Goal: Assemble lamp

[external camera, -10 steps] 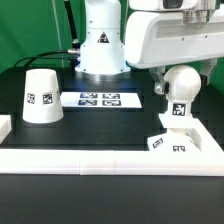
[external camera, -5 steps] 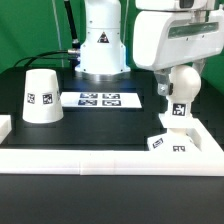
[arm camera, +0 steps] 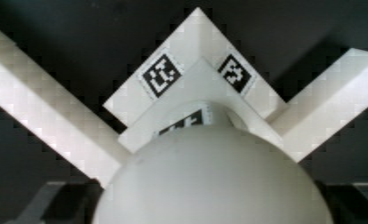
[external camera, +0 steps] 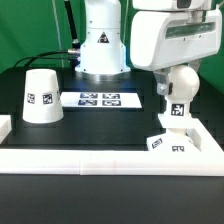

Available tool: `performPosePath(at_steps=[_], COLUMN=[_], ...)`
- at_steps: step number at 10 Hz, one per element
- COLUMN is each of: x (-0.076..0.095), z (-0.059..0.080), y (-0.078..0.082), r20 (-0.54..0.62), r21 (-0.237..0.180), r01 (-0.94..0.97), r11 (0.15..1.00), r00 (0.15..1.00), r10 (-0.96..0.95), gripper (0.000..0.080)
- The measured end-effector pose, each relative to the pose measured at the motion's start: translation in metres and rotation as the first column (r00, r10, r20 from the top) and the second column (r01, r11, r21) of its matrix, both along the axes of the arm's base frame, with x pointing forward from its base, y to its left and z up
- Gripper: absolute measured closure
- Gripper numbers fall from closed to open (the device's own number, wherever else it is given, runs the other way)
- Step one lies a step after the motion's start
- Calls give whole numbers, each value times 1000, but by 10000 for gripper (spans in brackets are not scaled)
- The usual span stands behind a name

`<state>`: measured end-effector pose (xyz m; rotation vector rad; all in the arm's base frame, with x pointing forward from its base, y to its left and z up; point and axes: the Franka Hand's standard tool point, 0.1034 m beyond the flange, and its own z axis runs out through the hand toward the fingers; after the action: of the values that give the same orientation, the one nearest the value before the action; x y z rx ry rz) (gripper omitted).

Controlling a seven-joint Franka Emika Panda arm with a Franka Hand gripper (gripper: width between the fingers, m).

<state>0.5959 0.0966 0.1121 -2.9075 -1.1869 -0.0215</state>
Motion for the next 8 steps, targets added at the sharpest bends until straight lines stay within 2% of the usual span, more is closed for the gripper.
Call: performPosePath(at_steps=[4,8], x=[0,0], z=[0,0], y=[2,3], r20=[3,-11], r21=[11,22], r01=[319,634], r11=[948,773], r00=[948,773], r10=[-320,-634], gripper=[222,220])
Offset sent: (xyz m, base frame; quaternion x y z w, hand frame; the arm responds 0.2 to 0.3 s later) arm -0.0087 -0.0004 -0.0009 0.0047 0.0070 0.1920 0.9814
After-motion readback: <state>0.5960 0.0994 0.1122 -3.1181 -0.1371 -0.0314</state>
